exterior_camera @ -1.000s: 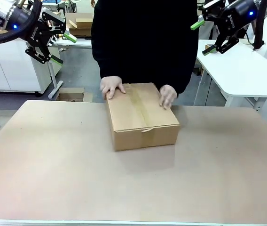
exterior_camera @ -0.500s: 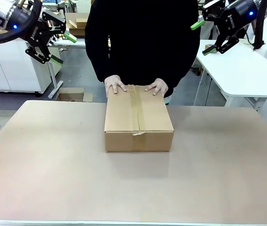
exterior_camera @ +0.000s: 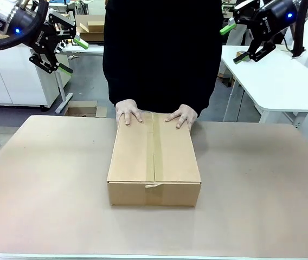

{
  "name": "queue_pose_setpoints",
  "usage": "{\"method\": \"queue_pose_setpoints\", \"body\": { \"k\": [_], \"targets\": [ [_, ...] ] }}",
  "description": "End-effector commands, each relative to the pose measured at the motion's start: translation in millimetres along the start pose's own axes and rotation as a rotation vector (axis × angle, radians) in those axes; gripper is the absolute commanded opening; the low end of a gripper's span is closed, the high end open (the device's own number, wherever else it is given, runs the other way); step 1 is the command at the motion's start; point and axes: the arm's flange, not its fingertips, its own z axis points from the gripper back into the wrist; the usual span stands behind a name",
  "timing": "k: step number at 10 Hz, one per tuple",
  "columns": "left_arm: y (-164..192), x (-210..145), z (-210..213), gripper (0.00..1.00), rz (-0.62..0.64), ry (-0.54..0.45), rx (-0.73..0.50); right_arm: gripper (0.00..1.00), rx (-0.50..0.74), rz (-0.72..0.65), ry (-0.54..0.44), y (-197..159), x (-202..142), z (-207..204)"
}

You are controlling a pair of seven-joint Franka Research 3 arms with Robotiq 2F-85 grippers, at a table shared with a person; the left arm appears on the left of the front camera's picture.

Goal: Pack the gift set into the box.
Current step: Press and hold the closed box until the human finishes sealing it.

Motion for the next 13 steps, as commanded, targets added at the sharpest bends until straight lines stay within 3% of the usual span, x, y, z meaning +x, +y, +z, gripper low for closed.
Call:
{"method": "queue_pose_setpoints", "body": {
  "k": [1,11,12,13],
  "targets": [
    [-0.8,-1.9,2.4,1.0,0.006,0.005,0.007,1.0,-0.011,-0.012,-0.011,1.9,-1.0,0.5],
    [0.0,0.0,0.0,1.0,0.0,0.0,0.0,1.0,0.0,0.0,0.0,0.0,0.0,0.0],
    [-11.8,-9.7,-3.8,1.0,-0.269,-0.01,-0.037,1.0,0.056,0.342,0.13,13.8,-16.9,-14.9],
    [-26.2,-23.1,-9.4,1.0,-0.564,-0.124,-0.201,1.0,0.135,0.772,0.222,22.6,-37.8,-24.9]
  ]
}}
